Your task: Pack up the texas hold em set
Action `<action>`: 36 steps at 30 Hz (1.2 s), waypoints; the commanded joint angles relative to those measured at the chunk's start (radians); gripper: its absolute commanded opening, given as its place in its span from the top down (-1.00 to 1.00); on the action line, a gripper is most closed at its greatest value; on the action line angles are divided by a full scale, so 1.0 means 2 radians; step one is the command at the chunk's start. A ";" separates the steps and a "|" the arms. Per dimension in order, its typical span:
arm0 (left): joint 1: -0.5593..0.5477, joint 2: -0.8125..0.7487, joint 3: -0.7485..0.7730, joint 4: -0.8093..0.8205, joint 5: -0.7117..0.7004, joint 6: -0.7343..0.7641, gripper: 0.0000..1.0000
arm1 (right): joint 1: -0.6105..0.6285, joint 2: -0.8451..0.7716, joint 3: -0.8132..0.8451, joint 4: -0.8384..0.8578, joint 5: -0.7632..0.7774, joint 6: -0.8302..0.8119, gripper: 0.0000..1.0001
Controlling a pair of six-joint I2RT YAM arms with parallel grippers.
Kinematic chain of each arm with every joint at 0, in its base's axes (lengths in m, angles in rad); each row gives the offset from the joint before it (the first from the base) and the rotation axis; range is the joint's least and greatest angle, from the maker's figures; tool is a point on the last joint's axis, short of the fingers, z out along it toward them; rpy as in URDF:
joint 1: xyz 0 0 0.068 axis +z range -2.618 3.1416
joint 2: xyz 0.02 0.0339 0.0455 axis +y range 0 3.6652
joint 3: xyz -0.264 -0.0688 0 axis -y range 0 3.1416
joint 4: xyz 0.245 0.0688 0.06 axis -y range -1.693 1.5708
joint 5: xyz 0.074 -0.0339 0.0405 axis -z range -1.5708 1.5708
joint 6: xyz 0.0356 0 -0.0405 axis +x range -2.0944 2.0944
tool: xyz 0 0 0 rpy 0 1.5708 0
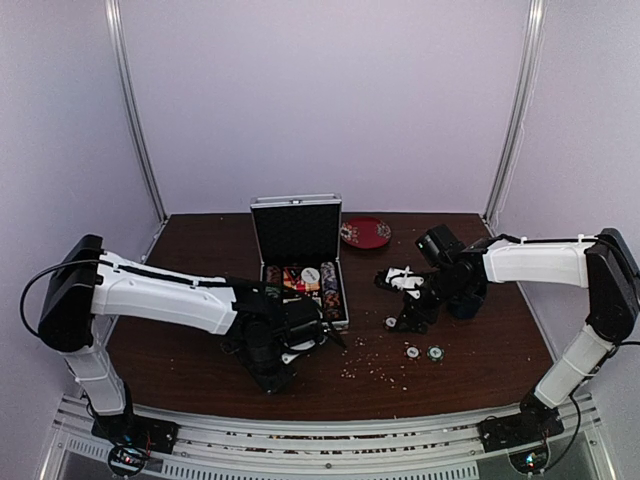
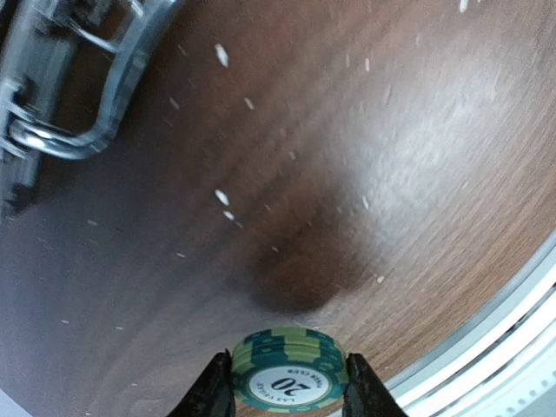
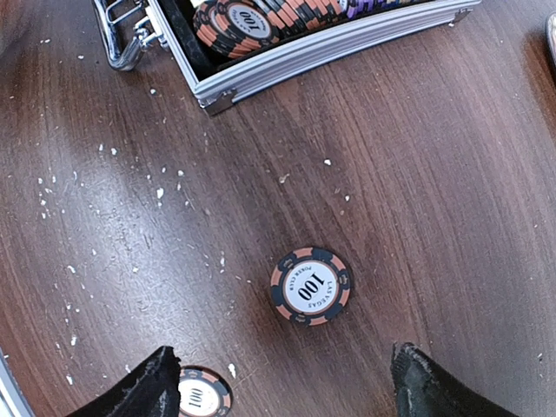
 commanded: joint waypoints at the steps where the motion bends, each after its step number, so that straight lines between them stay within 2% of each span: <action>1: 0.002 -0.027 0.032 -0.006 -0.058 -0.002 0.53 | 0.005 -0.002 0.010 -0.005 0.001 -0.003 -0.68; 8: 0.047 -0.033 0.056 0.046 -0.122 0.013 0.53 | 0.005 -0.002 0.010 -0.005 0.001 -0.002 -0.68; 19: 0.134 -0.021 0.060 0.168 -0.141 0.057 0.52 | 0.005 -0.007 0.007 -0.003 0.006 -0.002 -0.68; 36: 0.173 0.018 0.026 0.248 -0.146 0.081 0.53 | 0.004 -0.004 0.007 -0.003 0.012 -0.002 -0.68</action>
